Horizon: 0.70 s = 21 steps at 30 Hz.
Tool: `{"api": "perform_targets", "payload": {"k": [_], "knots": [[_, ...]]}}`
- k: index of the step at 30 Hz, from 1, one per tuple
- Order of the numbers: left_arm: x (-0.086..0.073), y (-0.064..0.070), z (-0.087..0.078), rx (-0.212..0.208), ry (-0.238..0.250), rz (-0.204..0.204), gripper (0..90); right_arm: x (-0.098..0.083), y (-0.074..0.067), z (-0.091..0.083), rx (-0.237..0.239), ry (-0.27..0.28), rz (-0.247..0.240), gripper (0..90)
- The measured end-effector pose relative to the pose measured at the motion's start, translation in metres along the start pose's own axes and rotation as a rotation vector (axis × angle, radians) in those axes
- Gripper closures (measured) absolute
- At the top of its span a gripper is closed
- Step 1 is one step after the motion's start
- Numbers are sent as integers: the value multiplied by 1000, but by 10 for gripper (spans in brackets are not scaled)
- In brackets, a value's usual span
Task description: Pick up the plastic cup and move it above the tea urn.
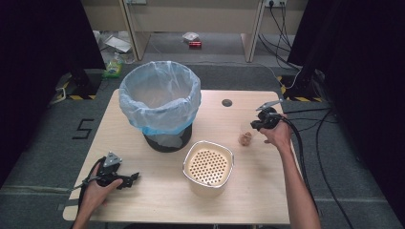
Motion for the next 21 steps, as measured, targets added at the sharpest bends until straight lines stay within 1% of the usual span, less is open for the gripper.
{"api": "perform_targets", "payload": {"k": [3, 5, 6, 8, 10, 13, 14, 15, 19, 21], "knots": [[0, 0, 0, 0, 0, 0, 0, -3, -5, -4, -4, -8, -4, 841], [0, 0, 0, 0, 0, 0, 0, -4, -8, -6, -10, -24, -31, 837], [0, 0, 0, 0, 0, 0, 0, -6, -12, -7, -13, -48, -42, 834], [0, 0, 0, 0, 1, 0, 0, -6, -12, -6, -13, -49, -47, 832], [0, 0, 0, 0, 0, 0, 0, -6, -12, -6, -12, -55, -41, 827], [0, 0, 0, 0, 0, 0, 0, -7, -11, -3, 18, -69, -25, 811], [0, 0, 0, 0, 0, 0, 0, -8, -9, 0, 40, -80, -25, 809], [0, 0, 0, 0, 0, 0, 0, -8, -9, 0, 40, -80, -25, 809], [0, 0, 0, 1, 1, 0, 0, -7, -9, 1, 65, -79, -20, 827], [1, -1, 1, 1, 2, -2, 0, -7, -10, -2, 80, -69, -21, 840]]}}
Point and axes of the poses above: each handheld gripper's, and its own axes: z roughly forward along the jaws, x roughly out of its top, y roughly to its right, the point moved 4 cm from there along z, roughly forward along the jaws, and after that the axes turned 3 degrees about -z, right-handed, at the moved point
